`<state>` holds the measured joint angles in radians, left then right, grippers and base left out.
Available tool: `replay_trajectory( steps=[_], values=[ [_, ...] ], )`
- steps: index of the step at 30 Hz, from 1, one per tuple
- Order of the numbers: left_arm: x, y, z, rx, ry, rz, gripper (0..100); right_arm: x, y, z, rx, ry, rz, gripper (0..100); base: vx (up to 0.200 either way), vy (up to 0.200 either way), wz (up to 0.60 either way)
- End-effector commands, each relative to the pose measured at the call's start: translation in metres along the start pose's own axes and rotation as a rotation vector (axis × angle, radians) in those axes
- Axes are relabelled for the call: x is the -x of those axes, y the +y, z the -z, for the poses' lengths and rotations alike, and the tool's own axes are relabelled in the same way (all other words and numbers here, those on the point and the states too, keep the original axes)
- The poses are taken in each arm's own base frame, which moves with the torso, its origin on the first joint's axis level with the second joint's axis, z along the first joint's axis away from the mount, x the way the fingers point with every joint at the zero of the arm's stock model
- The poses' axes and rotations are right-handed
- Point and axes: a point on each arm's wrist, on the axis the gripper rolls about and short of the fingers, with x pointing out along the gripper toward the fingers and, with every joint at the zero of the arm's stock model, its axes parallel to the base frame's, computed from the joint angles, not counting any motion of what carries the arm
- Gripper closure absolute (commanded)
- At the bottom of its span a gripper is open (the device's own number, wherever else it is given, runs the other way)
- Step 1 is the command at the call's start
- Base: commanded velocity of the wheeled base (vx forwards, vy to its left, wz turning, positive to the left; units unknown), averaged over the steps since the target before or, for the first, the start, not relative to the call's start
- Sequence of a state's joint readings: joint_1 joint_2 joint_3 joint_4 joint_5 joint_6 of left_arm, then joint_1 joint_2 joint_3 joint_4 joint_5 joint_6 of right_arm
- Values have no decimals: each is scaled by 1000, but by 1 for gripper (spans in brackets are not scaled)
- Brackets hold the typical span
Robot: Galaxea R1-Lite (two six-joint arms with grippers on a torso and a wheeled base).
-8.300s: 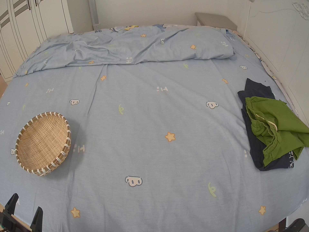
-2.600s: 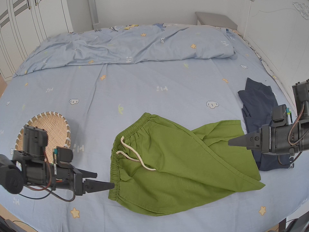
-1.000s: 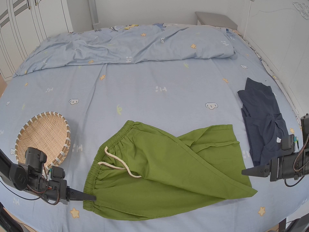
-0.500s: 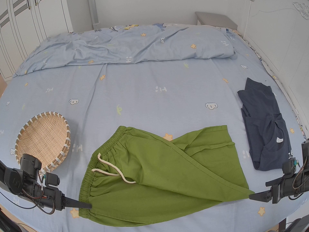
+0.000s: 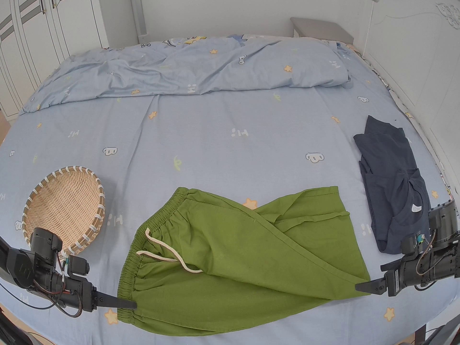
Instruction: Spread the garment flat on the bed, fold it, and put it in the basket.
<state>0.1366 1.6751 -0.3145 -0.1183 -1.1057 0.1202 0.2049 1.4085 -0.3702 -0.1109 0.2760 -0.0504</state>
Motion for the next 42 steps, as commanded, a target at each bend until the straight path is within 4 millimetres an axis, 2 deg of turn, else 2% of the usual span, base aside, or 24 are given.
replay_trajectory(
  steps=[1,9,10,16,23,24,26,28,29,30,31,32,33,36,38,39,42],
  values=[
    [0,1,-1,0,-2,-2,100,-27,3,2,22,91,-36,0,0,0,0],
    [0,1,-2,-4,-1,-28,100,-36,7,-1,50,90,-49,0,0,0,0],
    [0,1,-2,-3,1,-27,100,-37,7,0,53,98,-52,100,0,0,0],
    [0,0,-1,-7,-1,-28,100,-39,8,0,54,104,-53,100,0,0,0],
    [0,0,2,-1,4,-29,100,-37,4,-23,55,17,-37,100,0,0,0],
    [0,0,2,1,5,-30,100,-30,-1,-47,56,-68,-17,100,0,0,0],
    [0,0,3,1,5,-32,100,-25,-4,-65,57,-127,-4,100,0,0,0],
    [0,0,2,1,5,-30,100,-12,-9,-96,60,-215,19,100,0,0,0],
    [0,0,3,2,5,-32,100,-8,-9,-106,62,-235,23,100,0,0,0],
    [0,0,3,2,5,-32,100,-8,-9,-106,62,-235,23,100,0,0,0],
    [0,0,3,2,5,-32,100,3,-10,-129,65,-276,32,100,0,0,0],
    [0,0,3,2,5,-32,100,3,-10,-129,65,-276,32,100,0,0,0],
    [0,0,3,5,7,-31,100,16,-9,-156,76,-327,38,100,0,0,0],
    [0,-1,5,6,8,-31,100,21,-11,-191,84,-358,42,100,0,0,0],
    [1,-1,5,8,7,-32,100,21,-11,-194,85,-361,42,100,0,0,0],
    [1,-2,6,1,3,-32,100,18,-15,-218,82,-366,47,100,0,0,0],
    [2,-3,6,-7,-1,-33,100,12,-19,-231,81,-371,50,100,0,0,0]
  ],
)
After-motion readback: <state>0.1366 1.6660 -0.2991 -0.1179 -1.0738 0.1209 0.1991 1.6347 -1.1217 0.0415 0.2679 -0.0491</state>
